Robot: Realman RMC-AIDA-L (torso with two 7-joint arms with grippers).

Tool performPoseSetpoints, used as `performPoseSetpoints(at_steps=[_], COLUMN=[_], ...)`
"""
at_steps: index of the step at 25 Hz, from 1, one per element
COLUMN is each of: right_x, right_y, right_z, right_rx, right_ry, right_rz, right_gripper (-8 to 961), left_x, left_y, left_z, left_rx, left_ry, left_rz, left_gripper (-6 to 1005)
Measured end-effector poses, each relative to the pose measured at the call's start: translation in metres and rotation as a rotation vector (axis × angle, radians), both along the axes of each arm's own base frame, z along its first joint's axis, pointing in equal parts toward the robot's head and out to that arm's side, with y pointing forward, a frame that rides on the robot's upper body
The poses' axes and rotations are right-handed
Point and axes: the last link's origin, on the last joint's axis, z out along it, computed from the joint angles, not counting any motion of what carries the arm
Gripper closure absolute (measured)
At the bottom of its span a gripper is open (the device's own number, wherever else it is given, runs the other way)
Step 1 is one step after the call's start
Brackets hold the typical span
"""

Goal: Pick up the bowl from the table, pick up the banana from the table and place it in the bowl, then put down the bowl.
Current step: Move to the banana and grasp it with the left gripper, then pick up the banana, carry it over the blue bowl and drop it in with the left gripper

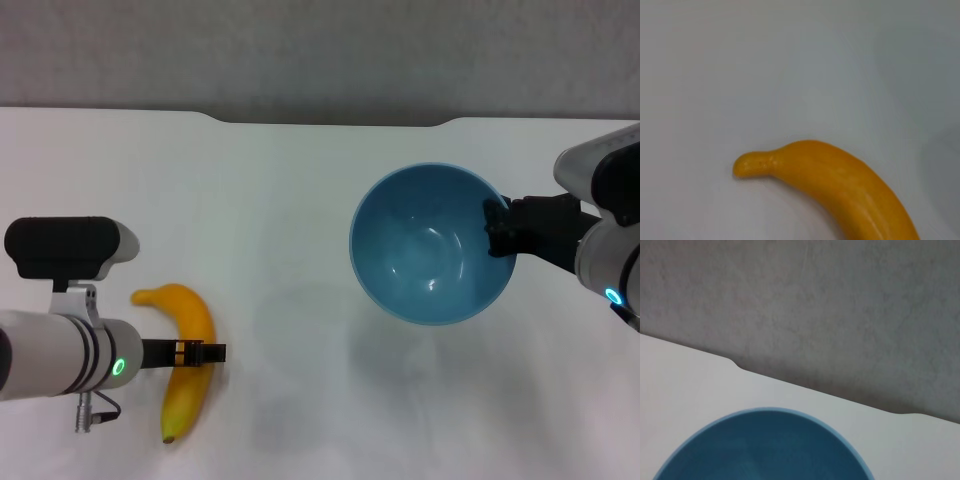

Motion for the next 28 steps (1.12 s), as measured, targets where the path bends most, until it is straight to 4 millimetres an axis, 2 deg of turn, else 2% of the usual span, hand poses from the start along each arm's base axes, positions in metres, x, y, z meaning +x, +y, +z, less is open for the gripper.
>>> performPoseSetpoints(at_steps=[8, 13, 21, 24, 28], right_x=[0.0, 0.0, 0.0, 0.003, 0.014], right_y=[0.0, -0.001, -0.001, -0.001, -0.001], right_z=[0.0, -0.001, -0.001, -0.002, -0.004], right_rx=[-0.002, -0.002, -0.003, -0.005, -0.011], right_ry=[0.0, 0.0, 0.0, -0.003, 0.015], right_rz=[0.0, 0.001, 0.001, -0.008, -0.048], right_gripper=[911, 911, 911, 911, 911], left_x=[0.001, 0.001, 0.002, 0.009, 0.027], left_y=[0.0, -0.001, -0.002, -0.002, -0.002], left_z=[-0.001, -0.002, -0.002, 0.002, 0.021], left_rx=[-0.003, -0.006, -0.005, 0.005, 0.062], left_ry=[0.0, 0.001, -0.003, -0.015, -0.053], left_rz=[-0.003, -0.004, -0.007, -0.029, -0.101], left_gripper=[170, 385, 462, 491, 489])
